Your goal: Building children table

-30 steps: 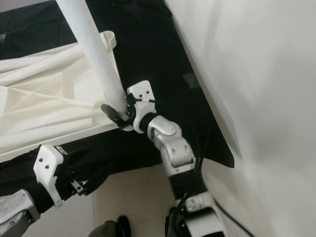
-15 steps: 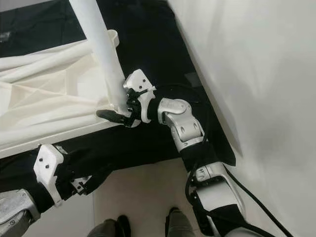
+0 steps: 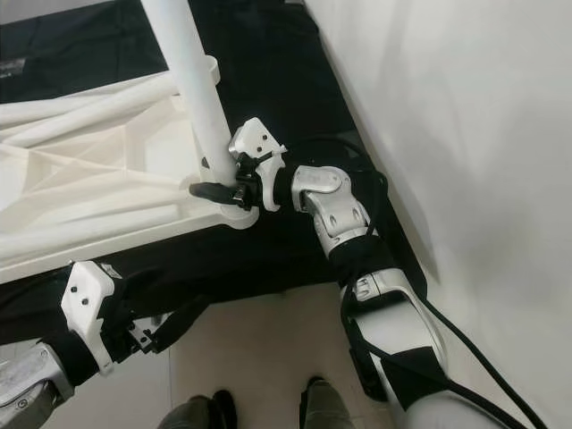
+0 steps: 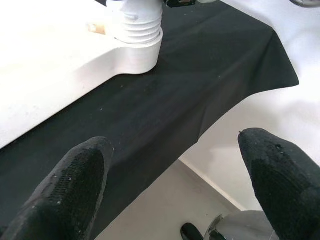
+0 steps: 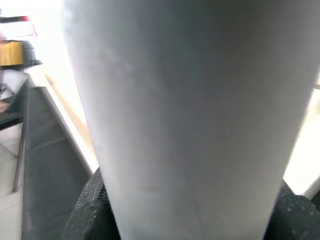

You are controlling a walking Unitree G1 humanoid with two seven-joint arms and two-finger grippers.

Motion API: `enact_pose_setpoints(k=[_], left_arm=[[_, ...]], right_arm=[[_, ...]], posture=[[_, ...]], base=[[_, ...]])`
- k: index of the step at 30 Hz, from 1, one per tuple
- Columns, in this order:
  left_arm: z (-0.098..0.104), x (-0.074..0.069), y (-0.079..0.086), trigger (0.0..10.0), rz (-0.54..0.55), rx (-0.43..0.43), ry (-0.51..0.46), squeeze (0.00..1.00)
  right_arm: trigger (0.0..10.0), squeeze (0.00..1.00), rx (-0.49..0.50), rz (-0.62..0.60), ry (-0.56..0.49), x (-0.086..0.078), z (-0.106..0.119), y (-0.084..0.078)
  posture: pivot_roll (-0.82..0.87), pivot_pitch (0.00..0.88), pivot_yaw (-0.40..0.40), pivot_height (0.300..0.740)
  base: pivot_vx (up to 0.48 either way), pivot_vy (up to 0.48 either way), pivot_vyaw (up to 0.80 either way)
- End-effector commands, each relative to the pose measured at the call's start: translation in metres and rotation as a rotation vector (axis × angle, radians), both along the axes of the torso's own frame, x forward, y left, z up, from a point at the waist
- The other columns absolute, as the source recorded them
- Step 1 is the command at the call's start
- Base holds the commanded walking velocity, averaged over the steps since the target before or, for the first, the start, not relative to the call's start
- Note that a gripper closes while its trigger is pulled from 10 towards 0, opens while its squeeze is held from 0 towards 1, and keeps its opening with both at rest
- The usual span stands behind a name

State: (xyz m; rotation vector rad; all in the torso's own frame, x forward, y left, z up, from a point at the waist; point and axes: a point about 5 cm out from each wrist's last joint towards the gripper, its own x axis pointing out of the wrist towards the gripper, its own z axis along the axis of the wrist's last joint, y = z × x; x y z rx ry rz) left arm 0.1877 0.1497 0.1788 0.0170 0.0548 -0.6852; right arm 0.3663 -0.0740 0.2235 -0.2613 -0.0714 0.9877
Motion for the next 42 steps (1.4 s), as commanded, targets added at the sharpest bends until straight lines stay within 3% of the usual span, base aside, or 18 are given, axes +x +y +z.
enact_pose_setpoints(k=[1, 2, 3, 4, 5, 7, 9, 13, 14, 17, 18, 19, 25, 26, 27, 29, 41, 42], left_arm=[[-0.002, -0.004, 0.001, 10.0, 0.002, -0.004, 0.020, 0.00], [-0.002, -0.004, 0.001, 10.0, 0.002, -0.004, 0.020, 0.00], [-0.002, -0.004, 0.001, 10.0, 0.002, -0.004, 0.020, 0.00], [-0.001, -0.003, 0.001, 10.0, 0.006, -0.010, 0.019, 0.00], [-0.001, -0.003, 0.001, 10.0, 0.006, -0.010, 0.019, 0.00], [0.000, -0.002, 0.002, 10.0, 0.004, -0.012, 0.019, 0.00], [-0.001, -0.002, 0.002, 10.0, 0.002, -0.012, 0.022, 0.00], [-0.004, 0.001, 0.001, 10.0, -0.014, -0.012, 0.028, 0.00], [-0.005, 0.002, 0.001, 10.0, -0.015, -0.012, 0.027, 0.00], [-0.004, 0.005, 0.001, 10.0, -0.009, -0.016, 0.021, 0.00], [-0.004, 0.006, 0.002, 10.0, 0.000, -0.018, 0.015, 0.00], [-0.003, 0.007, 0.002, 10.0, 0.010, -0.019, 0.009, 0.00], [-0.002, 0.011, 0.004, 10.0, 0.023, -0.020, -0.002, 0.00], [-0.002, 0.012, 0.004, 10.0, 0.022, -0.019, -0.004, 0.00], [-0.002, 0.013, 0.004, 10.0, 0.020, -0.020, -0.005, 0.00], [-0.002, 0.016, 0.003, 10.0, 0.019, -0.022, -0.009, 0.00], [-0.002, 0.023, 0.005, 10.0, 0.035, -0.024, -0.031, 0.00], [-0.002, 0.024, 0.005, 10.0, 0.036, -0.024, -0.032, 0.00]], right_arm=[[0.0, 0.00, -0.053, -0.569, 0.169, -0.009, -0.059, -0.018], [0.0, 0.00, -0.053, -0.569, 0.169, -0.009, -0.059, -0.018], [0.0, 0.00, -0.057, -0.724, 0.173, -0.015, -0.066, -0.023], [0.0, 0.00, -0.042, -0.672, 0.248, -0.043, -0.084, -0.006], [0.0, 0.00, -0.042, -0.672, 0.248, -0.043, -0.084, -0.006], [0.0, 0.00, -0.017, -0.490, 0.307, -0.078, -0.102, 0.026], [0.0, 0.00, -0.005, -0.466, 0.302, -0.078, -0.101, 0.032], [0.0, 0.00, -0.002, -0.461, 0.236, -0.057, -0.088, 0.035], [9.3, 0.00, -0.005, -0.470, 0.229, -0.054, -0.085, 0.035], [10.0, 0.00, 0.042, -0.453, 0.232, -0.054, -0.076, 0.039], [10.0, 0.55, 0.079, -0.418, 0.223, -0.054, -0.069, 0.042], [10.0, 1.00, 0.124, -0.350, 0.210, -0.052, -0.060, 0.045], [10.0, 1.00, 0.192, -0.138, 0.140, -0.046, -0.035, 0.043], [10.0, 0.36, 0.179, -0.047, 0.114, -0.041, -0.027, 0.039], [10.0, 0.00, 0.157, 0.029, 0.089, -0.035, -0.020, 0.035], [10.0, 0.00, 0.124, 0.124, 0.064, -0.026, -0.011, 0.028], [10.0, 0.00, 0.068, 0.262, 0.077, -0.005, 0.003, 0.019], [8.7, 0.00, 0.072, 0.277, 0.084, -0.002, 0.004, 0.019]], posture=[[-0.02, 0.299, 0.055, 0.740], [-0.02, 0.299, 0.055, 0.740], [-0.02, 0.299, 0.055, 0.740], [-0.01, 0.320, 0.074, 0.740], [-0.01, 0.320, 0.074, 0.740], [-0.02, 0.323, 0.085, 0.740], [-0.02, 0.308, 0.093, 0.740], [-0.03, 0.270, 0.082, 0.740], [-0.03, 0.264, 0.076, 0.740], [-0.03, 0.265, 0.075, 0.740], [-0.03, 0.264, 0.074, 0.740], [-0.03, 0.270, 0.076, 0.740], [-0.03, 0.256, 0.076, 0.740], [-0.03, 0.250, 0.076, 0.740], [-0.03, 0.246, 0.074, 0.740], [-0.03, 0.240, 0.070, 0.740], [-0.02, 0.220, 0.063, 0.740], [-0.02, 0.216, 0.065, 0.740]], base=[[0.000, 0.000, 0.00], [0.000, 0.000, 0.00], [0.000, 0.000, 0.00], [0.000, 0.000, 0.00], [0.000, 0.000, 0.00], [0.000, 0.000, 0.00], [0.000, 0.000, 0.00], [0.000, 0.000, 0.00], [0.000, 0.000, 0.00], [0.000, 0.000, 0.00], [0.000, 0.000, 0.00], [0.000, 0.000, 0.00], [0.000, 0.000, 0.00], [0.000, 0.000, 0.00], [0.000, 0.000, 0.00], [0.000, 0.000, 0.00], [0.000, 0.000, 0.00], [0.000, 0.000, 0.00]])
